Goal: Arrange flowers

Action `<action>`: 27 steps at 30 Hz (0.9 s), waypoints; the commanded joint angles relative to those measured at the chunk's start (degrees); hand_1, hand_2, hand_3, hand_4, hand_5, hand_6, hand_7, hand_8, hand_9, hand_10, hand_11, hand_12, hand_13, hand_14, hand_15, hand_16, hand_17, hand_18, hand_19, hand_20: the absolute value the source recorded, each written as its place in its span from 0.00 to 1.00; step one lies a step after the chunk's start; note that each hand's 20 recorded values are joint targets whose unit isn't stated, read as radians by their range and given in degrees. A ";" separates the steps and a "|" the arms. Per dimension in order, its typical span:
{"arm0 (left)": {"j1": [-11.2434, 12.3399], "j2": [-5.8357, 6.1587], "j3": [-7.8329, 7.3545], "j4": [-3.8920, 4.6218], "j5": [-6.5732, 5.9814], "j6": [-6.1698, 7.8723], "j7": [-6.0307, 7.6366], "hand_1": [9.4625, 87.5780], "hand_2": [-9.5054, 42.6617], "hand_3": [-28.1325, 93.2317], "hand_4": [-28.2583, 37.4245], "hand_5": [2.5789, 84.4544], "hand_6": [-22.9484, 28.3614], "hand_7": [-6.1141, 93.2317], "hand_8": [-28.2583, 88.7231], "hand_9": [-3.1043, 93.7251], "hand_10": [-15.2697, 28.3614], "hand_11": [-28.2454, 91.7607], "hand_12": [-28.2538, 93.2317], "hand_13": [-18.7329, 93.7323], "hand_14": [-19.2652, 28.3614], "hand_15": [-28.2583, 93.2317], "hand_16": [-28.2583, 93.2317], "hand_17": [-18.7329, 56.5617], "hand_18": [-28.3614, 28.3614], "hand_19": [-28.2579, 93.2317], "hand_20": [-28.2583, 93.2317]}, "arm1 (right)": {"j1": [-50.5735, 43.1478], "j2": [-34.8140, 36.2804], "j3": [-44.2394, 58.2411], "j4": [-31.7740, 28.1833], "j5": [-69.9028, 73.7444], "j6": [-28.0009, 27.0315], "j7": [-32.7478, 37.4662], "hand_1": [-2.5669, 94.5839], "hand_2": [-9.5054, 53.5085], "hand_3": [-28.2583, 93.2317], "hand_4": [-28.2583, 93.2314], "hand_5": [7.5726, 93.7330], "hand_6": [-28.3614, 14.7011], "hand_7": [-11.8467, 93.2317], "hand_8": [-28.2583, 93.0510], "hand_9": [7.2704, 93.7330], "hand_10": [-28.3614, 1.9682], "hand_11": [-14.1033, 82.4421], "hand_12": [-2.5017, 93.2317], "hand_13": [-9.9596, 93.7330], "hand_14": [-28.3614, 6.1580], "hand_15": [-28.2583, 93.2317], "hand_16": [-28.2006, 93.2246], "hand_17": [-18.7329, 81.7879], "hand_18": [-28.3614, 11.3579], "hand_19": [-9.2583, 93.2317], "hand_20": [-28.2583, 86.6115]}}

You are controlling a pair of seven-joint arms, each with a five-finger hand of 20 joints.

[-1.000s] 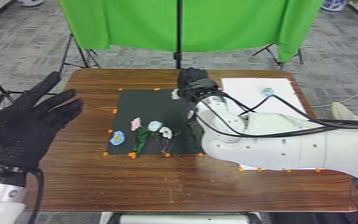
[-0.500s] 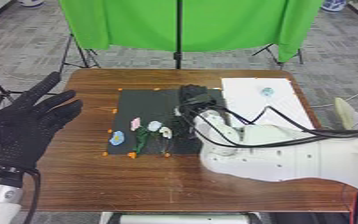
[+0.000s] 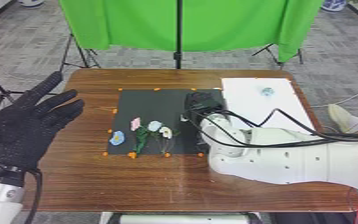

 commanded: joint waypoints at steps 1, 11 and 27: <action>0.46 -0.81 0.30 0.34 0.25 -0.07 -1.21 0.17 0.34 0.85 0.03 0.32 0.57 0.23 0.15 0.31 0.82 0.46 0.33 0.35 0.99 0.64 0.16 0.13 1.00 0.70 0.43 | 0.79 1.57 0.60 -1.55 -0.98 -1.48 1.03 0.39 0.00 0.88 0.00 0.65 0.69 0.25 0.13 0.88 0.60 0.41 0.20 0.83 0.64 0.75 0.37 0.44 0.21 0.87 0.44; 2.66 -2.36 -0.09 -0.46 0.17 1.13 -1.44 0.17 0.34 0.85 0.03 0.32 0.57 0.23 0.15 0.31 0.82 0.46 0.33 0.35 0.99 0.64 0.16 0.13 1.00 0.70 0.43 | 4.25 7.63 2.24 -8.80 -3.31 2.16 1.90 0.36 0.00 0.86 0.00 0.63 0.66 0.24 0.13 0.89 0.57 0.43 0.20 0.84 0.61 0.78 0.38 0.47 0.15 0.88 0.44; 2.18 -2.35 0.69 -0.86 0.59 1.52 -0.89 0.17 0.34 0.85 0.03 0.32 0.57 0.23 0.15 0.31 0.82 0.46 0.33 0.35 0.99 0.64 0.16 0.13 1.00 0.70 0.43 | 10.75 20.10 0.27 0.63 -1.02 1.86 -1.26 0.29 0.02 0.88 0.01 0.50 0.61 0.23 0.14 0.56 0.40 0.32 0.16 0.67 0.48 0.76 0.33 0.40 0.19 0.84 0.41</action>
